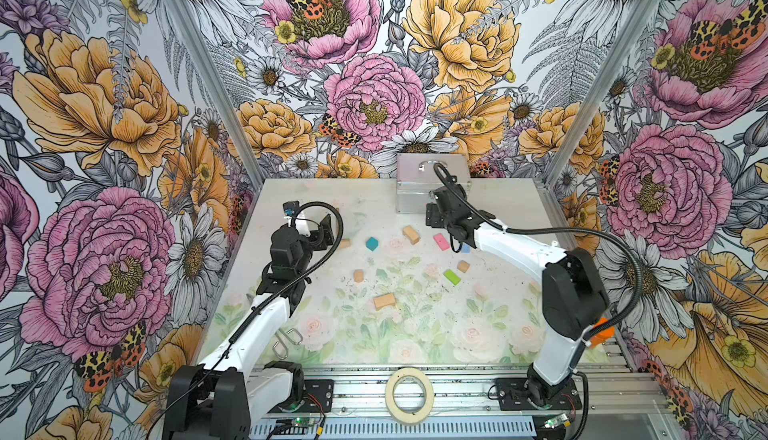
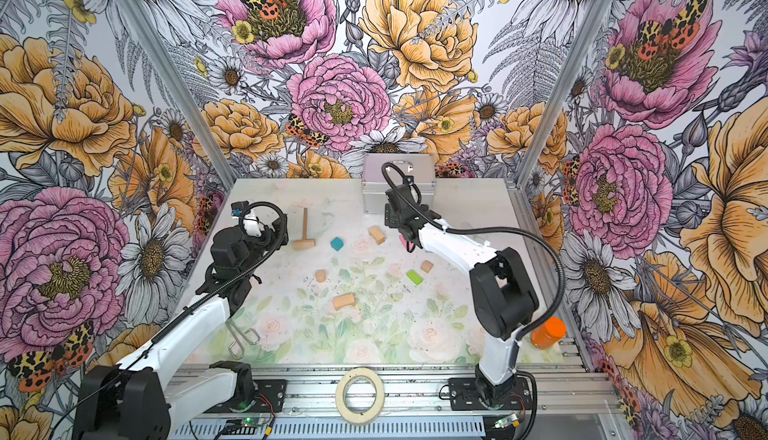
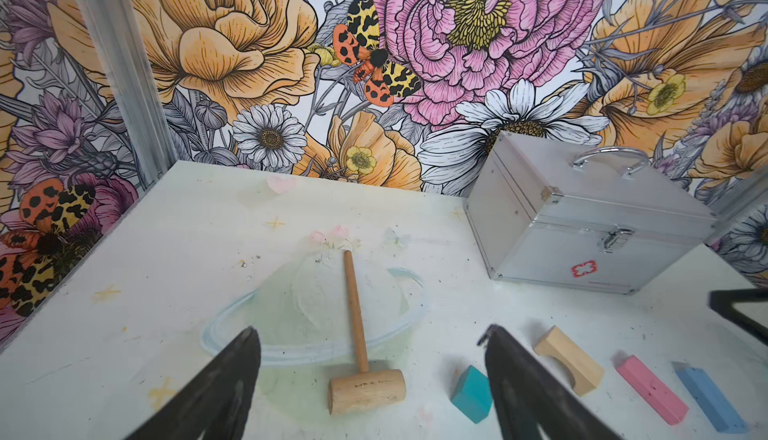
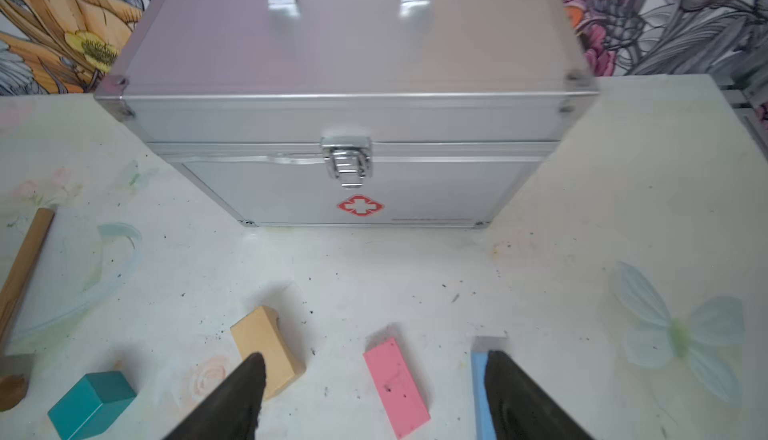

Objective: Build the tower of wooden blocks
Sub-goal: 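Reach the right gripper toward the wooden arch block near the case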

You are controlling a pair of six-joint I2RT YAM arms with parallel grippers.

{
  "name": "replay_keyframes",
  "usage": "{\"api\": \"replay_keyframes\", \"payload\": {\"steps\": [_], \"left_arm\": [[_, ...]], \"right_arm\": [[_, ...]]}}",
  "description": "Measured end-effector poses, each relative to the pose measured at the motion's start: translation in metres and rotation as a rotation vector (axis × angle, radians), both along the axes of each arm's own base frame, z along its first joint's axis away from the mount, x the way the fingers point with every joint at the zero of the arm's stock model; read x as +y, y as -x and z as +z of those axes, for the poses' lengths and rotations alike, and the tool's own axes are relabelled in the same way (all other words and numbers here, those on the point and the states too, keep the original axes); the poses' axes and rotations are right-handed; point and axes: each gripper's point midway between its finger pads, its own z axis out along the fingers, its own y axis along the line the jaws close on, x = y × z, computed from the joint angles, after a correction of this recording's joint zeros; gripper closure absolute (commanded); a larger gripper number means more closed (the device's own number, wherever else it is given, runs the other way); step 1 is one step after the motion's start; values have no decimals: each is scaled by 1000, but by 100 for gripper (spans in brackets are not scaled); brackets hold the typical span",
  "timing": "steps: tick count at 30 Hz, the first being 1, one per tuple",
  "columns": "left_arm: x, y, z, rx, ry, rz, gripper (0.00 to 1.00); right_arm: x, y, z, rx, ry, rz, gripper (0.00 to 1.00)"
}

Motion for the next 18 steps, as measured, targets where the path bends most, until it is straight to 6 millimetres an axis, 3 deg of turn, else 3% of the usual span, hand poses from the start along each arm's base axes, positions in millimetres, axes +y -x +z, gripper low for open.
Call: {"api": "replay_keyframes", "payload": {"steps": [4,9,18], "left_arm": [[-2,4,4,-4,-1,-8,13],[-3,8,9,-15,-6,-13,13],[-7,9,7,-7,-5,-26,13]], "right_arm": [[37,-14,-29,87,1,86,16],[54,-21,-52,164,18,159,16],[58,-27,-51,203,-52,41,14]]}}
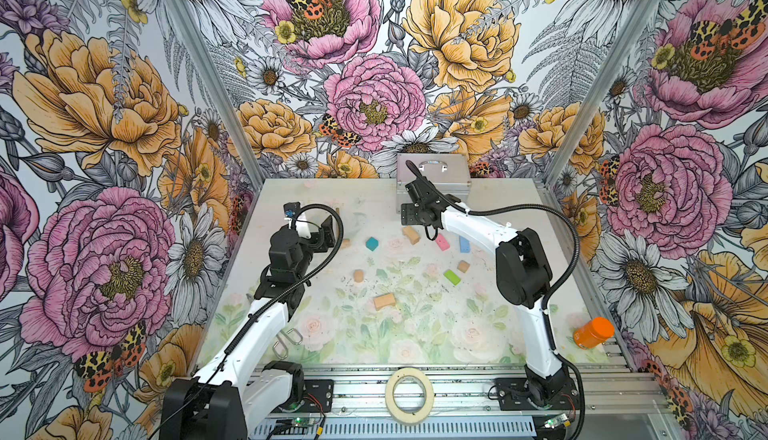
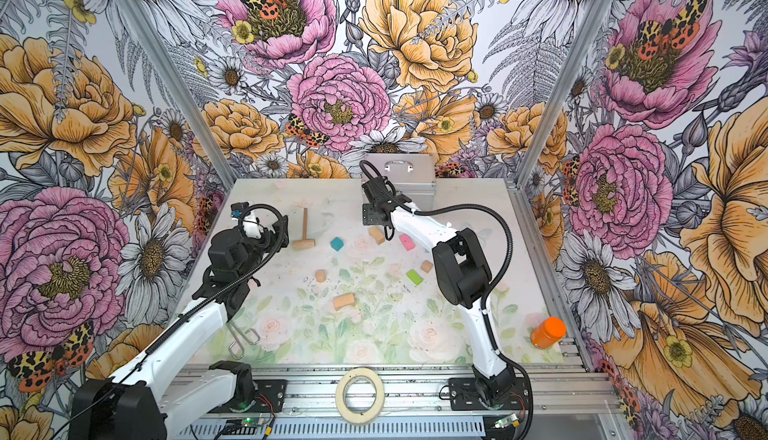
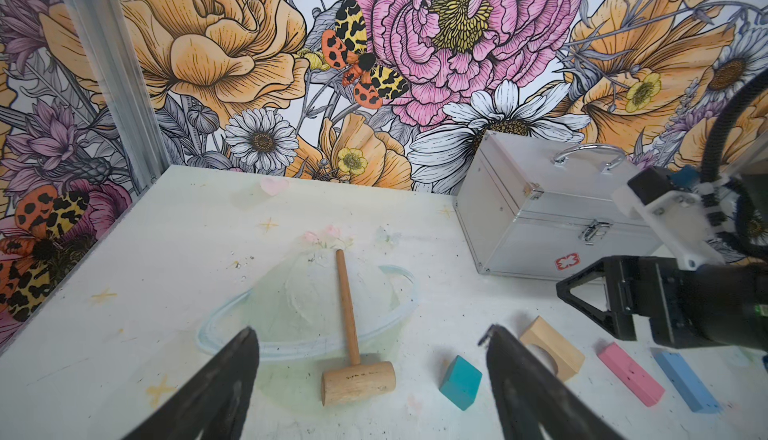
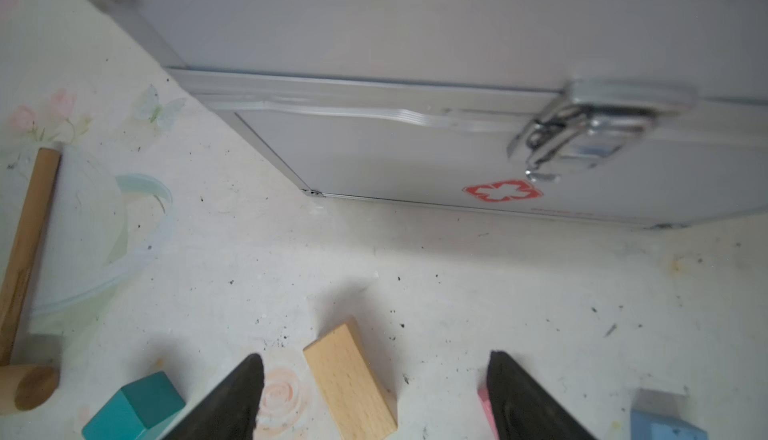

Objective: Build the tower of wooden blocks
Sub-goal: 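Reach the right gripper toward the wooden arch block near the case, then close the right gripper on the wooden arch block and lift it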

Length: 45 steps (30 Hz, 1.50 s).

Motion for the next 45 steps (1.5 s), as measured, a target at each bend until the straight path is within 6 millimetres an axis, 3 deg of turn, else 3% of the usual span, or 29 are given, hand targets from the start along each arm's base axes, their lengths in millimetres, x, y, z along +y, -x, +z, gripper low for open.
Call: {"api": "replay_keyframes", "payload": {"steps": [3,15,21,29,45], "left_arm": [[-2,1,-2,8,0,-8,13],[-1,2,-8,35,-4,-8,12],[-1,1,-3,26,-3,-6,11],[4,0,-1,21,-2,7,10],[11,-1,-1,24,0,20,10]], "right_arm": [[-1,4,-1,10,-27,-81,9],[19,20,-7,47,-178,-304,5],[17,20,-26,89,-197,-396,6],[18,20,-53,150,-186,-459,7],[15,24,-67,195,-166,-507,9]]}}
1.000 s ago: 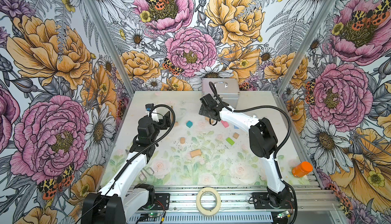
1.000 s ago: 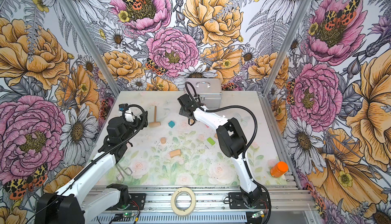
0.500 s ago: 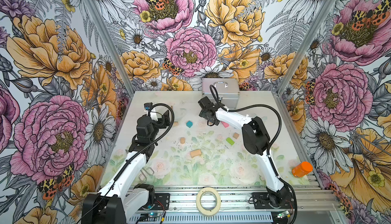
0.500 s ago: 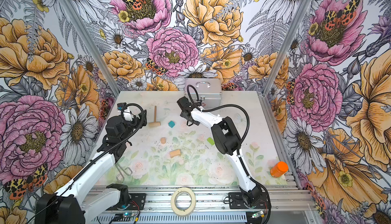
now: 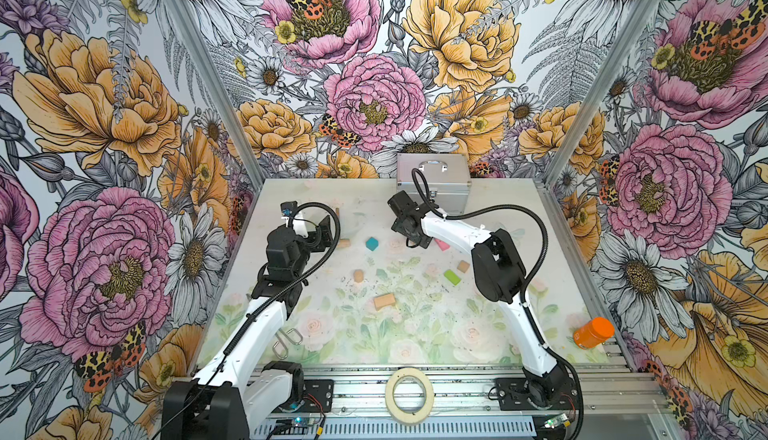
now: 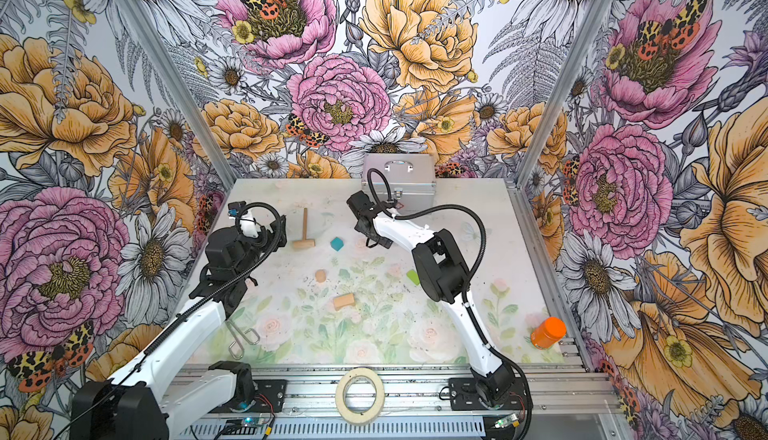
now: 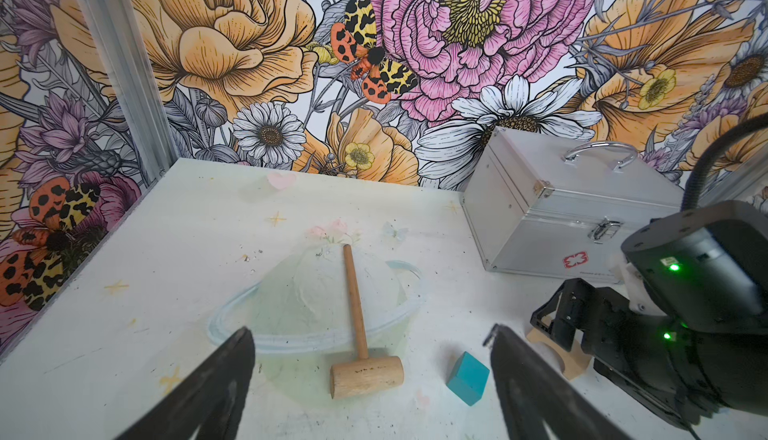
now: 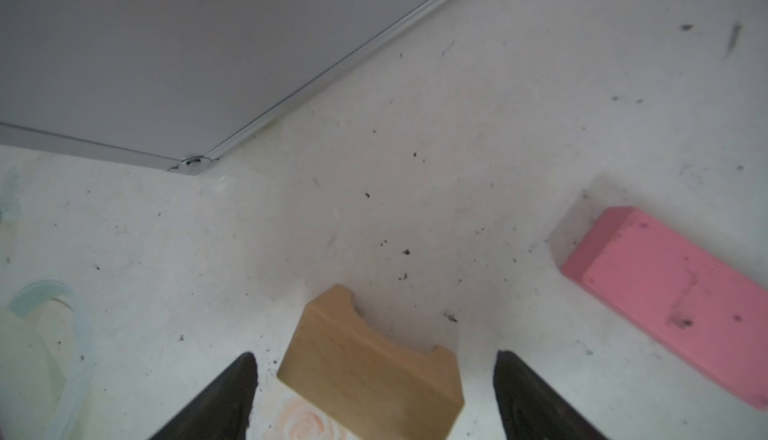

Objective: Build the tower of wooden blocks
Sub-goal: 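Close the right gripper on the wooden arch block and lift it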

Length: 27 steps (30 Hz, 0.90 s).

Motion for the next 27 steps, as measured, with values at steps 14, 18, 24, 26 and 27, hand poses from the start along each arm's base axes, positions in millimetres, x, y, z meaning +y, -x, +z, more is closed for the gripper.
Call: {"api": "replay_keyframes", "payload": {"steps": [14,18,24,26,27], "left_arm": [[1,-1,-4,11,0,1,10],[0,-1,-4,15,1,-5,10],[-1,-1,-5,18,1,-10,9],[-1,-1,-5,18,2,-12,9],[-1,-1,-5,18,2,-12,9]], "right_arm": [[-2,-4,-6,10,4,-13,14],[-1,-3,-6,15,2,-12,15],[-1,-1,-7,24,2,-8,20],[-2,0,-9,28,7,-2,23],[-2,1,-10,33,8,1,25]]}}
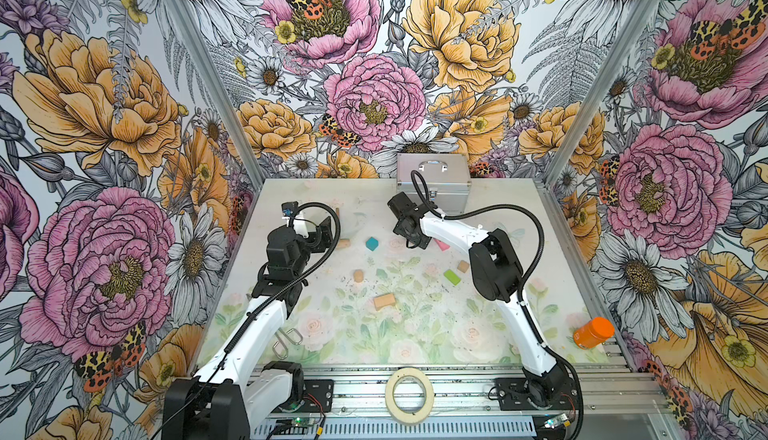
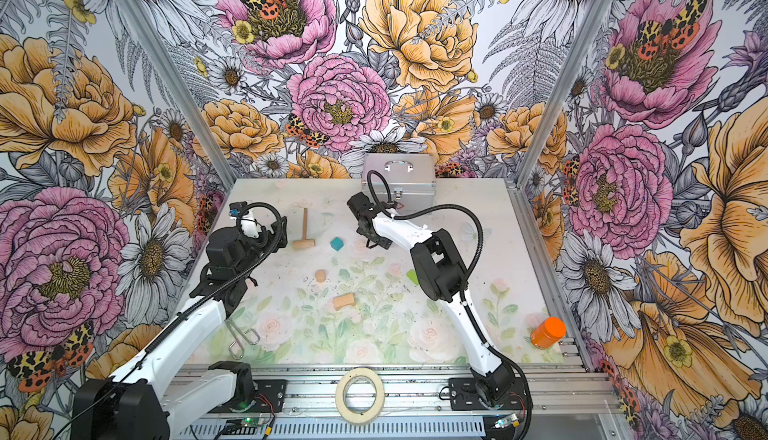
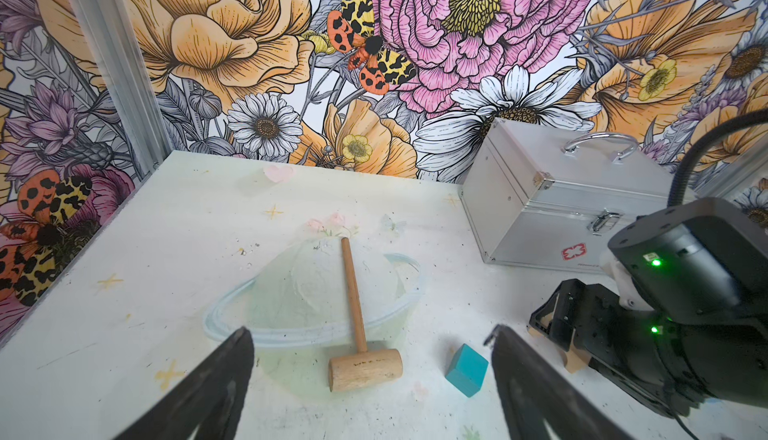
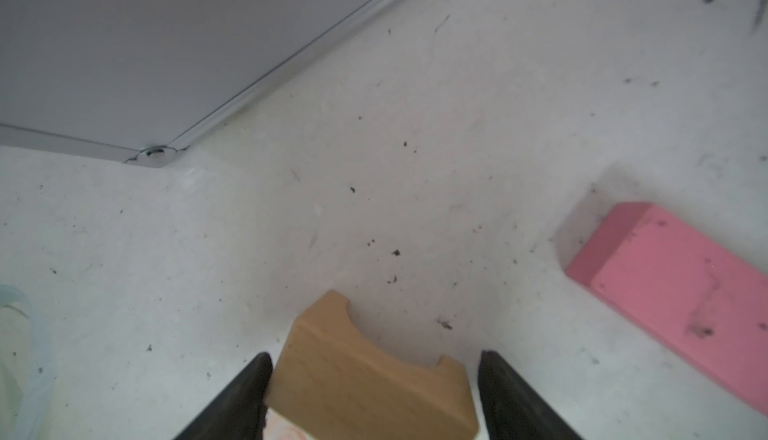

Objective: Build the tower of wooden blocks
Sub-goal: 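Close the right gripper on the wooden arch block and lift it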

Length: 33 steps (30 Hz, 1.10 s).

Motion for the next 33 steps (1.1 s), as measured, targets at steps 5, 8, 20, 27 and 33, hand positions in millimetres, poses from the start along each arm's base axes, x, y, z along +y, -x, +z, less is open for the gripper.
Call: {"api": "replay_keyframes", "payload": {"steps": [5,8,20,27,33], "left_arm": [[0,0,0,0,0,-1,9],[0,0,0,0,0,-1,9],[-1,0,0,1,1,-4,9],[-3,1,-2,8,1,-12,10],[-10,1,2,4,5,-35,11]], "right_arm": [[-1,3,-4,13,16,26,32],[-1,3,-4,13,25,46,39],[-11,13,-5,41,95,222,68],[-11,24,-4,73,147,437,72],[-9,42,-3,116,156,618,74]]}}
